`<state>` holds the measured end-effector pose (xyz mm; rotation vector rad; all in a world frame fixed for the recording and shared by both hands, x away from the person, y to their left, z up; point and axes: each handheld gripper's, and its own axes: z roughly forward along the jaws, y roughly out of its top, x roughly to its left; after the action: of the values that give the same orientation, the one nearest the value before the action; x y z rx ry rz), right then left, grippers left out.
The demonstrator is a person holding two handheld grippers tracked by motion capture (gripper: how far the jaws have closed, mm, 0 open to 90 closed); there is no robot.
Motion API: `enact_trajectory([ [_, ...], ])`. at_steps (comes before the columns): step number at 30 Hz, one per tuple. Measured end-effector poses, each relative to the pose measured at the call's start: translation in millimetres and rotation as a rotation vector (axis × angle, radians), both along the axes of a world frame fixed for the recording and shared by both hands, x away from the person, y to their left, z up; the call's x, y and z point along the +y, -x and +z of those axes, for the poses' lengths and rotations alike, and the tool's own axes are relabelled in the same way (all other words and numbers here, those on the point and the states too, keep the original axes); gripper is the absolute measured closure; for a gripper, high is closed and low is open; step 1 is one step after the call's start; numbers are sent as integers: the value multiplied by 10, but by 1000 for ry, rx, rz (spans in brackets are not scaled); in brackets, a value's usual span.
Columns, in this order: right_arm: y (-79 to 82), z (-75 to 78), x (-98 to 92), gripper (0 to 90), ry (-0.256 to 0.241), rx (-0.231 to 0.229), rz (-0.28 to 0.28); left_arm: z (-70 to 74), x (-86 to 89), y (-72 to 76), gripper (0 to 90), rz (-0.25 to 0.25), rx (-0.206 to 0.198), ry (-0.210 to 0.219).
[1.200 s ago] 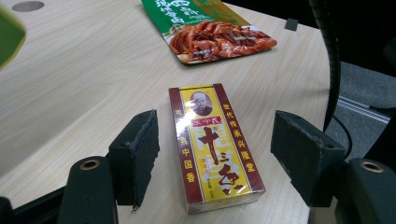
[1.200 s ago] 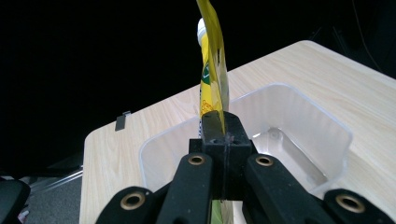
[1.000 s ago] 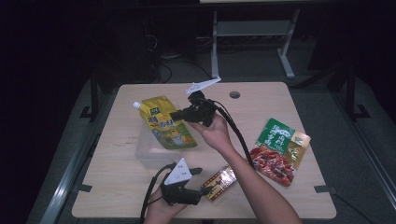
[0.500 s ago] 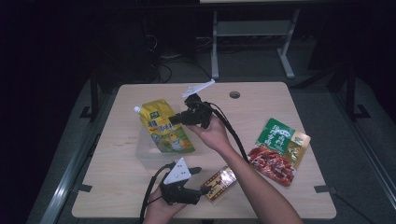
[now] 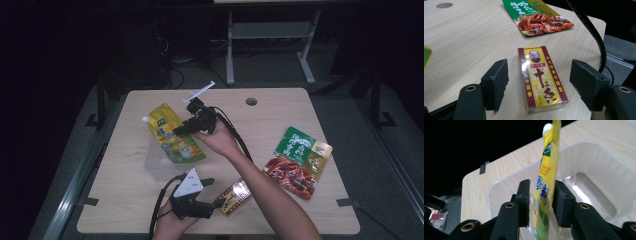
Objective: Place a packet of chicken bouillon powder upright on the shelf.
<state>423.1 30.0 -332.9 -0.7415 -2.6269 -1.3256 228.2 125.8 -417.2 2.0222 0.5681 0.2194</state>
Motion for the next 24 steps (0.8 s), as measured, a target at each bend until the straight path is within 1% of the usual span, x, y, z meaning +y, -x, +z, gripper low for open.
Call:
enact_trajectory([
  [1,-52,15,52,652,19,1,-2,3,3,1,303,0,-2,1],
  [2,-78,17,80,649,17,13,-1,5,5,0,303,0,-3,1],
  [3,-78,17,80,649,17,13,-1,5,5,0,303,0,-3,1],
  [4,-137,24,137,647,40,35,-7,6,6,1,303,1,-2,3],
  [5,-166,18,163,667,44,40,-5,8,7,2,303,1,-1,3],
  [7,-212,10,203,706,70,31,-15,15,11,6,303,-1,-7,0],
  [8,-212,10,203,706,70,31,-15,15,11,6,303,-1,-7,0],
  [9,-247,-9,236,755,79,50,-24,15,10,6,303,-1,-5,2],
  [10,-247,-9,236,755,79,50,-24,14,11,6,303,-2,-4,1],
  [11,-261,-24,255,814,95,73,-37,13,10,9,303,-3,-4,1],
  [12,-261,-24,255,814,95,73,-37,14,10,8,303,-7,-9,-1],
  [15,-260,-53,247,878,69,85,-24,20,13,17,303,-12,-13,-3],
  [16,-237,-55,237,894,53,100,-26,19,12,22,303,-9,-14,3],
  [17,-201,-67,211,899,25,92,-12,23,14,30,303,-11,-18,4],
  [18,-201,-67,211,899,25,92,-12,23,14,30,302,-11,-18,4],
  [19,-165,-66,201,899,8,90,-11,27,15,33,302,-13,-17,-1],
  [20,-132,-63,186,900,2,80,-11,26,13,34,302,-12,-19,-4],
  [21,-68,-60,156,900,-22,61,-11,25,11,35,299,-14,-19,-5],
  [22,-68,-60,156,900,-22,61,-11,25,11,35,298,-14,-19,-5],
  [24,-3,-48,120,900,-67,43,-18,28,10,46,298,-12,-25,-1],
])
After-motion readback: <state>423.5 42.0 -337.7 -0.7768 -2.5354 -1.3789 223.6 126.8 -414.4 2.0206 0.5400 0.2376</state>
